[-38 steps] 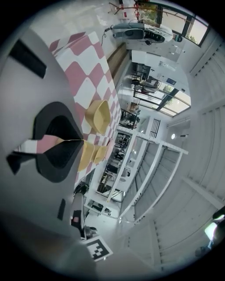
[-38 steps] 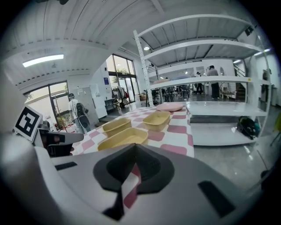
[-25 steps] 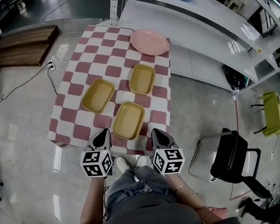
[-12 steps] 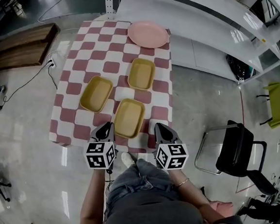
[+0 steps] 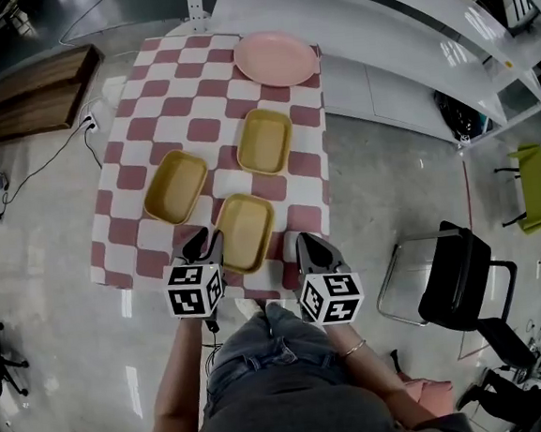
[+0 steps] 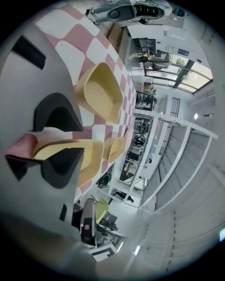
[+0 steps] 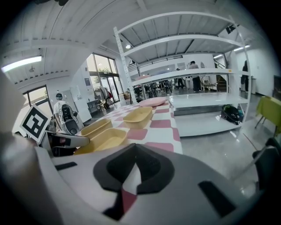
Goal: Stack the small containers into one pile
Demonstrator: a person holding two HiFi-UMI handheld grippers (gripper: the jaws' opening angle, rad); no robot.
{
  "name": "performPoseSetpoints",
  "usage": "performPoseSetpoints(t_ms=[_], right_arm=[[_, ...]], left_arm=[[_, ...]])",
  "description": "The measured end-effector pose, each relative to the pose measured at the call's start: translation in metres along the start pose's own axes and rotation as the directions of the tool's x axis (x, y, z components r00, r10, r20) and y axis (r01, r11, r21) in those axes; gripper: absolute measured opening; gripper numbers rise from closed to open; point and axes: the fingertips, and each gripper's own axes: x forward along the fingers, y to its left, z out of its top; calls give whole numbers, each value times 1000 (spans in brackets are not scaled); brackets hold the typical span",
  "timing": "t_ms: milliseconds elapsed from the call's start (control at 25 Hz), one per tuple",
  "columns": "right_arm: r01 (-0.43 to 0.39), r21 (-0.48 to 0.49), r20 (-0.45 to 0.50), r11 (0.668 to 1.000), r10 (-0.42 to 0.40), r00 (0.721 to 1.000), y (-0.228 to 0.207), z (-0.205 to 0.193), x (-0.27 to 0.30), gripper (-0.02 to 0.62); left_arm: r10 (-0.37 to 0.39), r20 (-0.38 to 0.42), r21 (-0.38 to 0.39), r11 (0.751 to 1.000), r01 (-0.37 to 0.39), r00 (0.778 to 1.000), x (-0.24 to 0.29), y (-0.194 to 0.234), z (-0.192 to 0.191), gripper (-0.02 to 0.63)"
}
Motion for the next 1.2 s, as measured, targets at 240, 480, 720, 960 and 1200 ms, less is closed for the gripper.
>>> performPoseSetpoints(t_ms=[240,480,720,960,1200], right_arm=[[11,7,-11,1000,-11,1000,-4,3,10,11],[23,23,-25,999,-22,999,-10,2,16,11],[21,21,-31,1000,-21,999,-15,2,18,11],[17,19,-32,1000,-16,999,-20,3,18,11],[-2,9,-29,1000,2,1000,-21,5,17,11]], left_arm=[[-6,-51,9,1000,7,999,17,3,-4,124],[-19,-62,0,1000,19,998,27,2,-4,110],[-8,-75,-17,1000,6,997,32,1,-8,64],[-23,-71,-62,998,19,997,32,-3,-11,34],[-38,-65,-83,996,33,997,28,-10,-11,28]])
